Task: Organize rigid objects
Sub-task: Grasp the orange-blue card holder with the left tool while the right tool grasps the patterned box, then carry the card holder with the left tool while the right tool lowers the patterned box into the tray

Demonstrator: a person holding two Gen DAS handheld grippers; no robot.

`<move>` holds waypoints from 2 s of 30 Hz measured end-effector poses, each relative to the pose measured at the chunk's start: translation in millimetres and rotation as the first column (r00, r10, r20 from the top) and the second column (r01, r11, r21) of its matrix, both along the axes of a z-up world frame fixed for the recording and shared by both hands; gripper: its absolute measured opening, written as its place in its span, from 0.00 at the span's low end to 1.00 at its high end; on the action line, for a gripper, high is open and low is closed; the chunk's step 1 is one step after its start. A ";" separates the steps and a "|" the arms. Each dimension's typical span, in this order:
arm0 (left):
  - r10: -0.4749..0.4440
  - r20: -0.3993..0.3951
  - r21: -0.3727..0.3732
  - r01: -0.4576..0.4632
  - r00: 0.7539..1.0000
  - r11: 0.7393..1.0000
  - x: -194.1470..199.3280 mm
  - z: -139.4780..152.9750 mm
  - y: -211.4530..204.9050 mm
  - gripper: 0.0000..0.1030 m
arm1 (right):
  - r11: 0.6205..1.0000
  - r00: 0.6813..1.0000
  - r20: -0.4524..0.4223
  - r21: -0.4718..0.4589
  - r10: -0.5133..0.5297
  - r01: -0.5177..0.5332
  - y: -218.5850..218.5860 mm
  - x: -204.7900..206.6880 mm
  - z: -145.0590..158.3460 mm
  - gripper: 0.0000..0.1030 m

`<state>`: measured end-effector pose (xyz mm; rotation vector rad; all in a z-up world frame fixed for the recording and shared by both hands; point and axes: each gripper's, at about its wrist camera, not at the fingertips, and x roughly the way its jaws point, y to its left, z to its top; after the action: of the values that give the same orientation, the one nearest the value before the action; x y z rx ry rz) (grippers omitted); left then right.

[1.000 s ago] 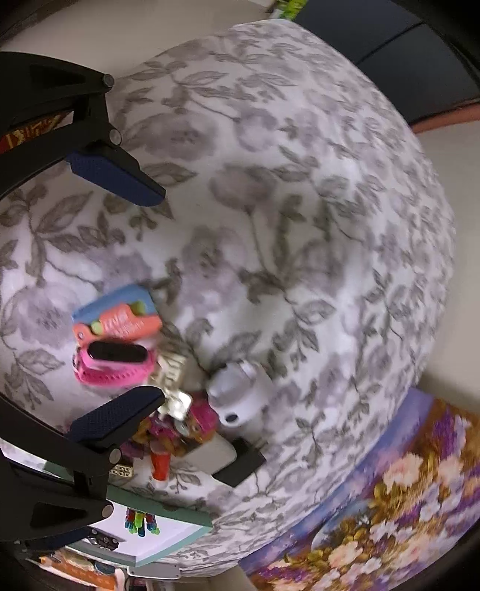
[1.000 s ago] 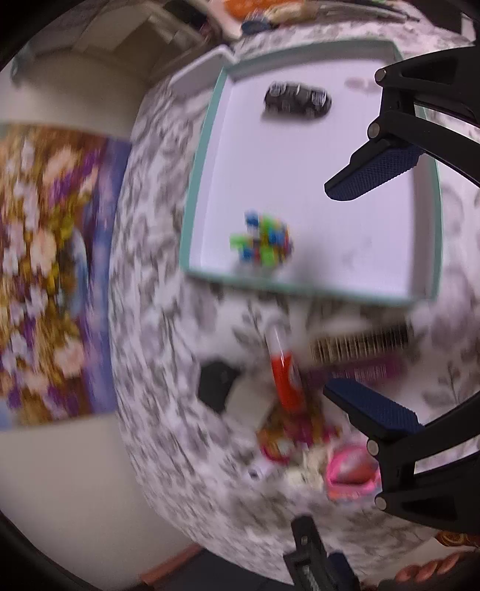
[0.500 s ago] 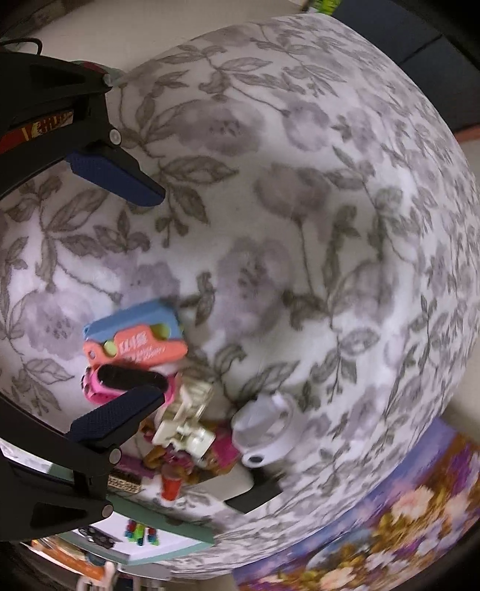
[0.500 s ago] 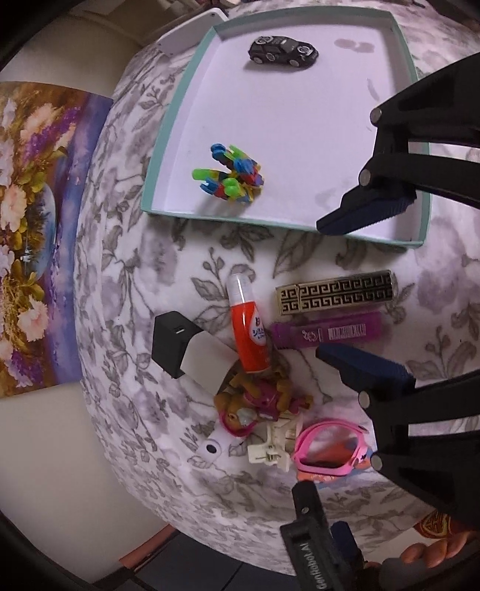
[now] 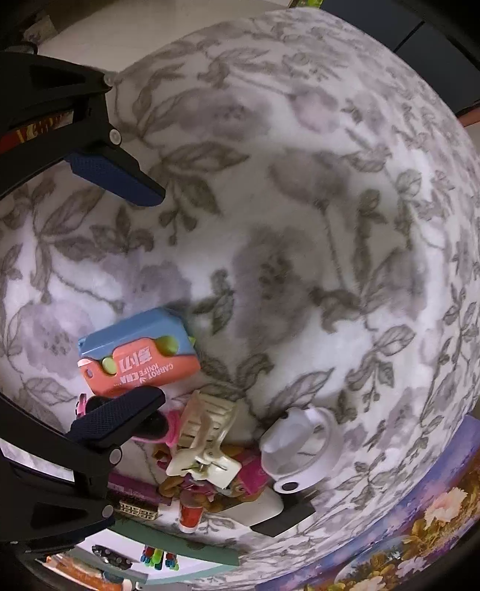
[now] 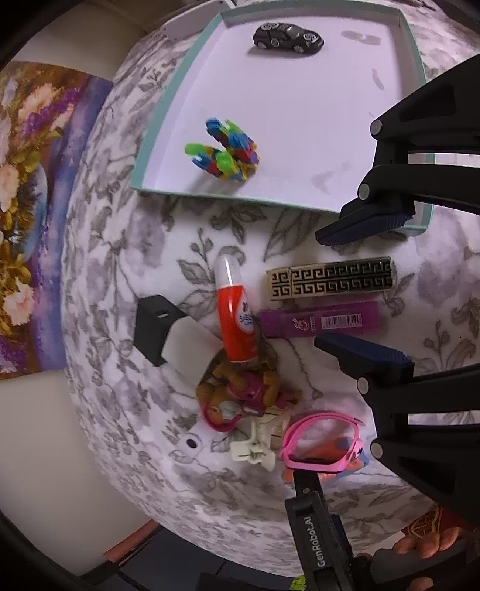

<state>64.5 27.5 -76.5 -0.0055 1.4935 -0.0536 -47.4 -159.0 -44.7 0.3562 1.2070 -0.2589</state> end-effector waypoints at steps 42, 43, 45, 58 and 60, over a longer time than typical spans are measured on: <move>-0.098 0.152 -0.097 0.114 0.983 0.989 -12.7 56.0 -41.1 0.38 | 0.998 1.000 0.012 0.069 -0.016 0.015 -17.1 1.9 -4.5 0.21; -0.098 0.163 -0.097 0.115 0.982 0.989 -12.1 59.2 -40.6 0.35 | 0.997 0.999 0.025 0.076 -0.023 0.021 -19.0 0.4 -0.4 0.21; -0.103 0.187 -0.098 0.123 0.977 0.987 -11.4 67.7 -41.0 0.24 | 0.996 0.998 0.049 0.079 -0.037 0.033 -24.1 -1.4 6.8 0.21; -0.062 0.113 -0.164 0.081 0.992 0.983 -2.5 37.7 -19.9 0.22 | 0.996 0.998 0.043 0.069 -0.055 0.052 -29.5 -5.9 7.3 0.21; -0.065 0.114 -0.159 0.083 0.991 0.984 -1.2 34.5 -21.7 0.22 | 0.997 0.998 0.038 0.063 -0.049 0.047 -28.3 -5.3 6.7 0.21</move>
<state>63.3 5.9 -42.1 -0.0787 1.3773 -0.2334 -52.7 -187.4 -38.0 0.4428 1.1702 -0.2555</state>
